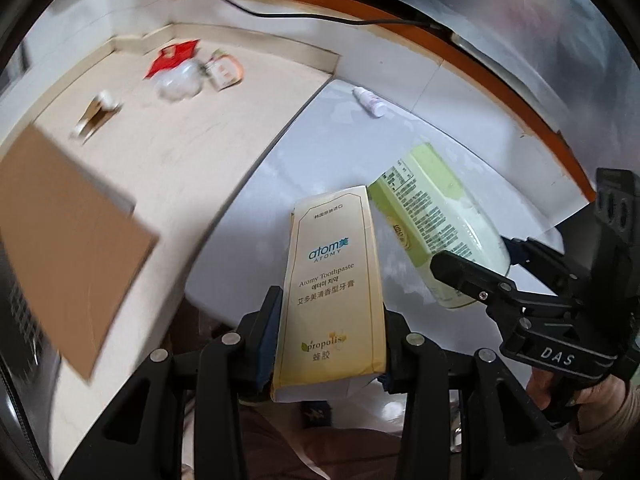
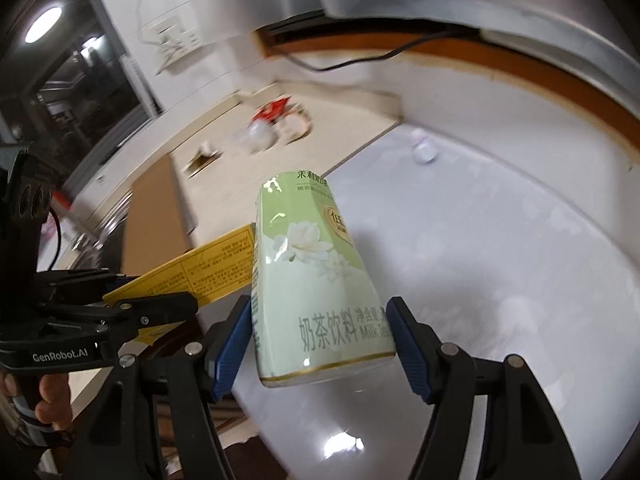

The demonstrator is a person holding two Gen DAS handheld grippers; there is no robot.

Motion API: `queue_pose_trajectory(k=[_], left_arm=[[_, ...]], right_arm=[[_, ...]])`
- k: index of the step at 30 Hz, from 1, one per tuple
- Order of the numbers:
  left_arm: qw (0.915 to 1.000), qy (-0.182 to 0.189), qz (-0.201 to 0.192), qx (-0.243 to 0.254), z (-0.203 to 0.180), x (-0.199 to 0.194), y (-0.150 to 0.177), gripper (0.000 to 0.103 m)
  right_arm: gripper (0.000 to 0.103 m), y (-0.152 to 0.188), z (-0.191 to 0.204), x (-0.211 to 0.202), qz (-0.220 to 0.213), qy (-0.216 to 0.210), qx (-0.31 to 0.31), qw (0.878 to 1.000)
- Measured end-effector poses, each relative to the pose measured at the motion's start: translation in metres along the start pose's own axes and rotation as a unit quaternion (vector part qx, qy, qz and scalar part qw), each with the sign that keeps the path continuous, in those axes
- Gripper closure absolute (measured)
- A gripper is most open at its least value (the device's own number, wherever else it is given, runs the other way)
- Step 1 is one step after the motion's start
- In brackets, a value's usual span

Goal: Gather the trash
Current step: 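Carry the toothpaste box and green bottle down toward the trash bin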

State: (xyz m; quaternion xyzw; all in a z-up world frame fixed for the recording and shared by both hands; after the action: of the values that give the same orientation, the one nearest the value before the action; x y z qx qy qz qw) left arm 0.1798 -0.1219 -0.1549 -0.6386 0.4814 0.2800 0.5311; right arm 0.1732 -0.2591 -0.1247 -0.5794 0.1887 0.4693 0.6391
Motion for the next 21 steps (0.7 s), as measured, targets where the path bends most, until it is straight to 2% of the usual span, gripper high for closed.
queue_pose_trajectory(k=[5, 11, 16, 21], left_arm=[[0.9994, 0.002, -0.009, -0.034, 0.019, -0.024, 0.041, 0.065], [0.9976, -0.012, 0.003, -0.068, 0.047, -0.038, 0.092, 0.065], [0.9965, -0.027, 0.021, -0.076, 0.063, -0.032, 0.126, 0.065], [0.9948, -0.037, 0.048, -0.082, 0.085, -0.006, 0.156, 0.065]], right_arm=[[0.036, 0.025, 0.029, -0.012, 0.014, -0.047, -0.008, 0.999], [0.036, 0.056, 0.073, -0.013, 0.042, -0.070, -0.050, 0.995], [0.035, 0.086, 0.104, -0.002, 0.073, -0.049, -0.106, 0.990], [0.035, 0.114, 0.122, 0.017, 0.097, -0.021, -0.152, 0.983]])
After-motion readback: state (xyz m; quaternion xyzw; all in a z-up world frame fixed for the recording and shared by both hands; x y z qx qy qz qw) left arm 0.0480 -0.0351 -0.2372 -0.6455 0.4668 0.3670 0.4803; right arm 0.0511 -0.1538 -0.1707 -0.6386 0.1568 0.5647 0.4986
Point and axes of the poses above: each gripper's, at about its wrist camera, not at the fingertips, and x roughly the way its jaws point, z to its left, y to its underside, the point moved 7 cm from there along x, roughly the way its jaws point, and after that the axes turned 4 degrees about -x, right-handed, at the moved point
